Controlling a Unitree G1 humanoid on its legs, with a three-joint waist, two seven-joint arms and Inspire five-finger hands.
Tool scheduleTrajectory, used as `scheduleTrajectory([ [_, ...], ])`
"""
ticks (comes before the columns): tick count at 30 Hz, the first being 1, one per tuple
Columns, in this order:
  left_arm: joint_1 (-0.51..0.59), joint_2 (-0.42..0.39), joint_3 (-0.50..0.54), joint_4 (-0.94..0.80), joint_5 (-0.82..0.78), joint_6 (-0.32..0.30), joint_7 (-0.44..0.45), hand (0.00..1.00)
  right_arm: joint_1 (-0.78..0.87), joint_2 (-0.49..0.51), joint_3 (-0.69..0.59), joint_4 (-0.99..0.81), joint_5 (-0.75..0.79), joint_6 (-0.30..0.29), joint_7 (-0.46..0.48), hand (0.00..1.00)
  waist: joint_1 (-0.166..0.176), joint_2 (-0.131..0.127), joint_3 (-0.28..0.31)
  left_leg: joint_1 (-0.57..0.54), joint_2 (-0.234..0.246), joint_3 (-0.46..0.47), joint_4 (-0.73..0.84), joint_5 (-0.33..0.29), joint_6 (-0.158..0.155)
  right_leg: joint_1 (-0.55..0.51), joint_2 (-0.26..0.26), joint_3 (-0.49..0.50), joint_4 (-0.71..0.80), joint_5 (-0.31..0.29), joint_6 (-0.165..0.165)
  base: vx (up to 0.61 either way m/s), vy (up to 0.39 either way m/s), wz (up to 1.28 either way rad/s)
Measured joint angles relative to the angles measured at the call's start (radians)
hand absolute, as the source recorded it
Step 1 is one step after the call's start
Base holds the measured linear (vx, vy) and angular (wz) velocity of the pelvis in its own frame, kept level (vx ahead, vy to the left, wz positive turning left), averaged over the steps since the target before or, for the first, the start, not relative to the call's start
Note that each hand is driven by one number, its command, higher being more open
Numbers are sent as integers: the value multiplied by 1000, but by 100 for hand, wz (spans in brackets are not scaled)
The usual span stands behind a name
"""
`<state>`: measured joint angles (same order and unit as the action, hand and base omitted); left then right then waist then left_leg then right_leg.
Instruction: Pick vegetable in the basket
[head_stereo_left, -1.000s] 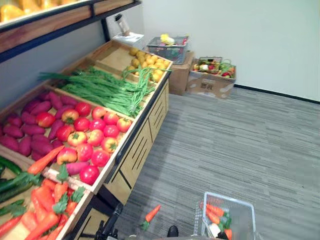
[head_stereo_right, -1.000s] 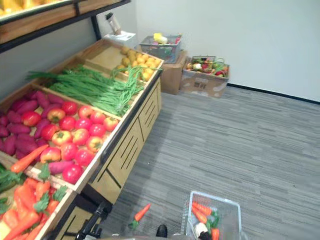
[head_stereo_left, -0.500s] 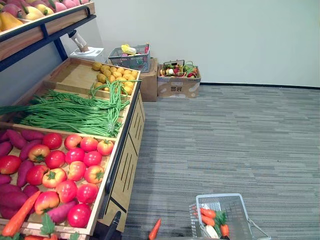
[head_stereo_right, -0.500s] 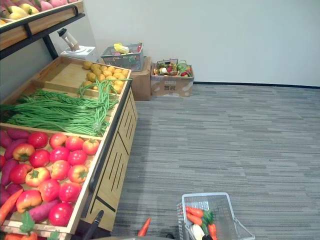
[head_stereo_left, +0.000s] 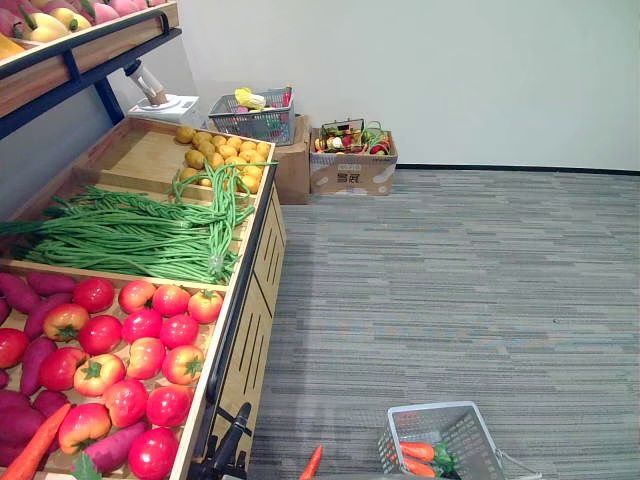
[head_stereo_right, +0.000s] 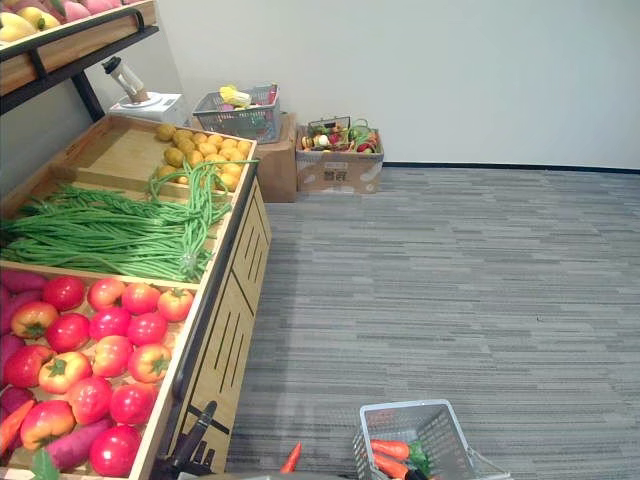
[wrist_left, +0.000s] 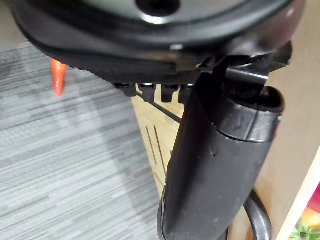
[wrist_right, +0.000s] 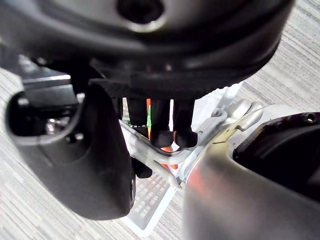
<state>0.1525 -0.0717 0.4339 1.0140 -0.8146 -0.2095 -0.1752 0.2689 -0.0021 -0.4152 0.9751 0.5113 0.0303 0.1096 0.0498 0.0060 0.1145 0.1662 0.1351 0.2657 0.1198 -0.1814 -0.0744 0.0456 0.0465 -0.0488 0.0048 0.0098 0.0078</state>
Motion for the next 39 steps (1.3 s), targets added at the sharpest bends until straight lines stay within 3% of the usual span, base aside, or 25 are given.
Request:
scheduleTrajectory([
  [6, 21, 0, 1, 0, 13, 0, 6, 100, -13, -3, 0, -1, 1, 4, 0, 0, 4, 1, 4, 5, 21, 31, 45, -36, -8, -4, 26, 33, 37, 8, -10, 4, -10, -20],
  [8, 18, 0, 0, -3, 43, 2, 11, 100, -17, -3, 0, -6, 3, 4, 0, 0, 5, 5, 8, 3, 26, 40, 52, -46, 0, -46, 25, 31, 126, -18, 14, -67, 13, -18],
  [9, 15, -2, 0, -4, 51, 3, 13, 100, -18, -3, -1, -19, 8, 4, 1, 0, 4, 4, 15, 0, 34, 47, 67, -63, 5, -105, 25, 16, 245, -39, 33, -83, 15, -20],
  [11, 13, 2, 2, -8, 63, 2, 15, 100, -16, 3, -2, -30, 24, 2, 0, 0, 2, 14, 33, 6, 44, 47, 93, -77, 12, -204, 13, -19, 462, -45, 37, -70, 18, -3],
  [13, 13, 16, 6, -11, 64, 1, 17, 100, 12, 15, -6, -27, 35, 1, -2, 0, -2, -10, 41, 36, 39, 28, 96, -80, 13, -271, -40, -70, 651, -68, 15, -26, -11, 36],
  [14, 22, 18, 7, -12, 63, 0, 19, 100, 30, 30, -24, -20, 39, -6, -5, 0, -2, -16, 44, 63, 37, 18, 88, -81, 12, -272, -86, -90, 675, -92, 23, 45, -33, 37],
  [16, 40, 20, 19, -11, 63, 2, 23, 100, 38, 40, -43, -6, 40, -11, -7, 0, -3, -25, 44, 90, 37, 14, 81, -91, -6, -254, -137, -94, 573, -70, 53, 123, -124, 14],
  [17, 44, 29, 25, -6, 65, 5, 31, 100, 41, 48, -45, 11, 41, -11, -7, 0, -3, -48, 47, 100, 40, 7, 84, -104, -28, -216, -143, -90, 481, -44, 75, 197, -218, 5],
  [18, 42, 29, 24, -4, 71, 8, 39, 100, 40, 46, -43, 22, 39, -7, -7, 0, -4, -49, 41, 100, 49, -2, 82, -105, -34, -196, -132, -104, 450, -60, 58, 234, -253, 2],
  [20, 34, 21, 23, -8, 83, 24, 38, 100, 28, 30, -28, 23, 37, -12, -6, 0, -3, -34, 47, 94, 83, 0, 76, -101, -72, -168, -83, -113, 367, -93, 20, 171, -179, -6],
  [23, 27, 20, 23, -10, 81, 24, 41, 100, 24, 22, -10, 22, 35, -12, -4, 0, -3, -28, 44, 110, 120, -1, 53, -93, -90, -145, -45, -135, 343, -108, 8, 85, -146, 6],
  [29, 21, 14, 24, -12, 78, 24, 41, 100, 18, 6, 15, 19, 39, -11, -7, 0, -5, -22, 16, 107, 131, -3, 4, -67, -97, -142, -35, -158, 310, -108, 3, 62, -30, 10],
  [33, 19, 9, 19, -41, 80, 21, 39, 100, 18, 6, 12, 19, 39, -10, -7, 0, -9, -21, 8, 93, 120, -2, 9, -45, -86, -143, -49, -165, 303, -119, 1, 78, 22, 12],
  [35, 23, 18, 22, -51, 77, 18, 49, 100, 27, 17, 12, 20, 39, -9, -8, 0, -9, -40, -2, 8, 122, -22, 177, -41, -78, -120, -62, -164, 267, -114, 2, 70, -46, 15],
  [36, 21, 20, 21, -56, 77, 11, 57, 100, 30, 19, 13, 20, 39, -8, -8, 0, -8, -49, -2, -67, 132, -66, 342, -40, -55, -87, -66, -163, 238, -108, -4, 64, -63, 10],
  [37, 24, 11, 21, -56, 79, 10, 61, 100, 29, 14, 14, 20, 39, -7, -8, 0, -4, -42, 7, -117, 146, -100, 471, -61, -39, -56, -59, -157, 217, -109, -13, 53, -35, 0],
  [39, 32, 2, 20, -54, 82, 17, 61, 100, 20, -5, 14, 19, 40, -3, -8, 0, -3, -13, 12, -134, 147, -103, 464, -112, -40, -15, -52, -144, 196, -108, -13, 29, 79, -17],
])
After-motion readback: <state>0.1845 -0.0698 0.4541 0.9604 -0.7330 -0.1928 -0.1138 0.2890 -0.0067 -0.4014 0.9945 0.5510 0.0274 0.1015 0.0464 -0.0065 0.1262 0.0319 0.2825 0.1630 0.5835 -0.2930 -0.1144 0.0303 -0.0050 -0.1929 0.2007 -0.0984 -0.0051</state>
